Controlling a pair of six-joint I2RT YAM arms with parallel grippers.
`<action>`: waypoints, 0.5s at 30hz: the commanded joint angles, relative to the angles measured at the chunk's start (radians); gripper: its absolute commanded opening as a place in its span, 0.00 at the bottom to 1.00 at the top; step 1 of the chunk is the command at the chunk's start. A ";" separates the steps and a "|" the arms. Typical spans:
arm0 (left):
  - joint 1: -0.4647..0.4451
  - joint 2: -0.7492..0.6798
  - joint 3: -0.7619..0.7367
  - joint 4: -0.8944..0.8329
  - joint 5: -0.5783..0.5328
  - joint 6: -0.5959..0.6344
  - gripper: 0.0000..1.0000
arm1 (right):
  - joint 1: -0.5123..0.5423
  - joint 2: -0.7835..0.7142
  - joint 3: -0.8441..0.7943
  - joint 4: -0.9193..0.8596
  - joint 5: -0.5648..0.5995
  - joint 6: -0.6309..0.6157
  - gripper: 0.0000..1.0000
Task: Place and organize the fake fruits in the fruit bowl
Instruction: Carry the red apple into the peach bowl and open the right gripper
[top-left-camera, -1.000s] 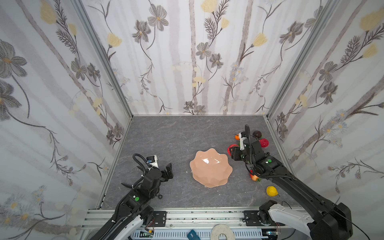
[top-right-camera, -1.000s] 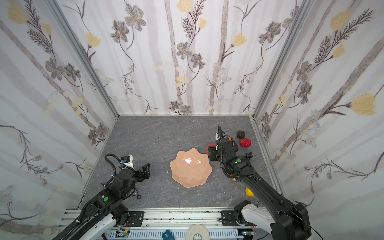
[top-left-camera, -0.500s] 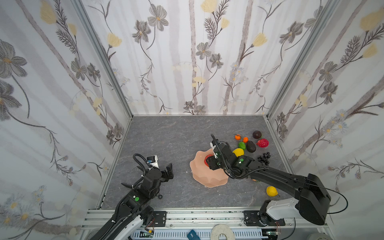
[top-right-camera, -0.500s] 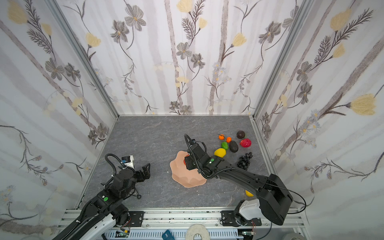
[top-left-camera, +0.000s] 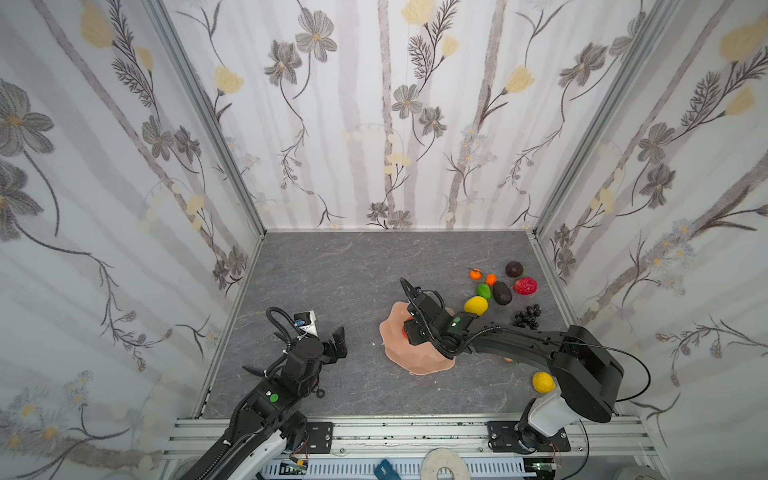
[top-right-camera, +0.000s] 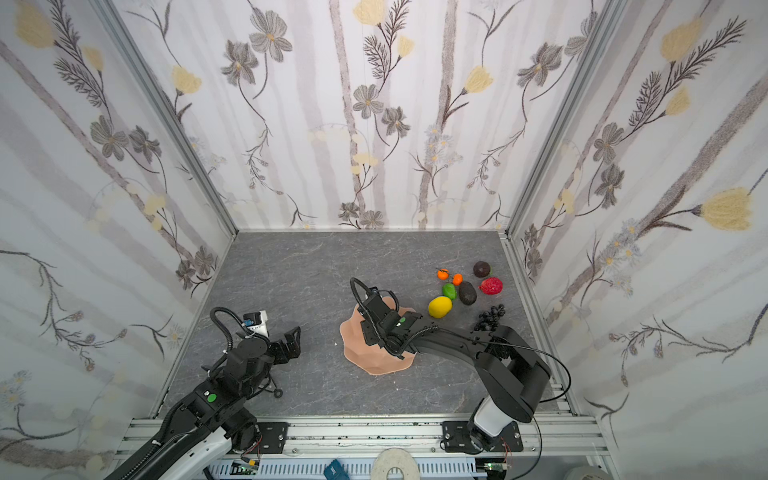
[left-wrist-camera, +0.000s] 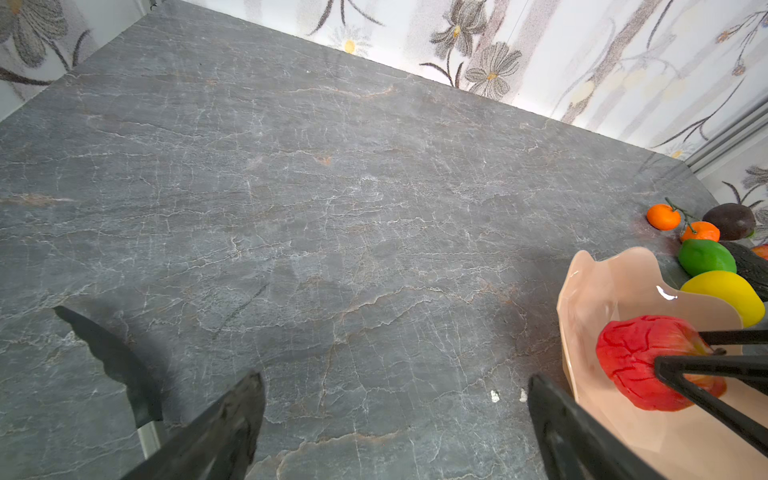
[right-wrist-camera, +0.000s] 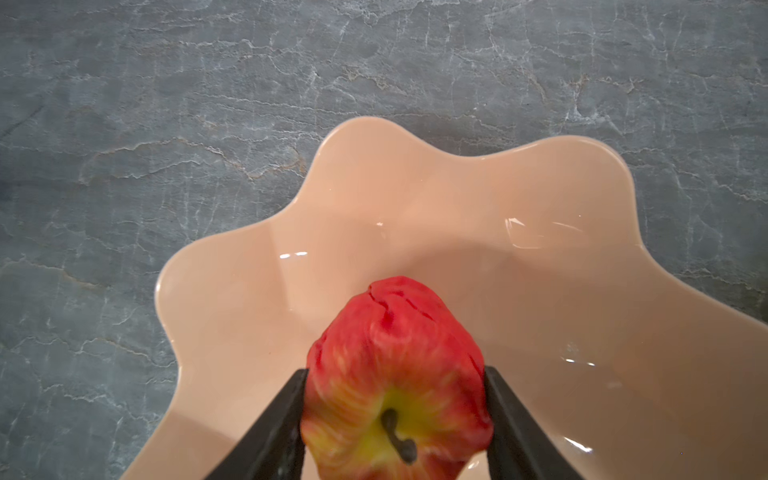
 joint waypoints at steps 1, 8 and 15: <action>0.000 0.002 -0.002 0.039 -0.006 0.003 1.00 | 0.001 0.020 0.008 0.026 0.042 0.010 0.57; 0.000 0.003 -0.002 0.040 -0.007 0.003 1.00 | 0.005 0.050 0.017 0.017 0.051 0.008 0.60; 0.001 0.005 -0.002 0.041 -0.006 0.003 1.00 | 0.009 0.049 0.034 -0.006 0.065 0.000 0.66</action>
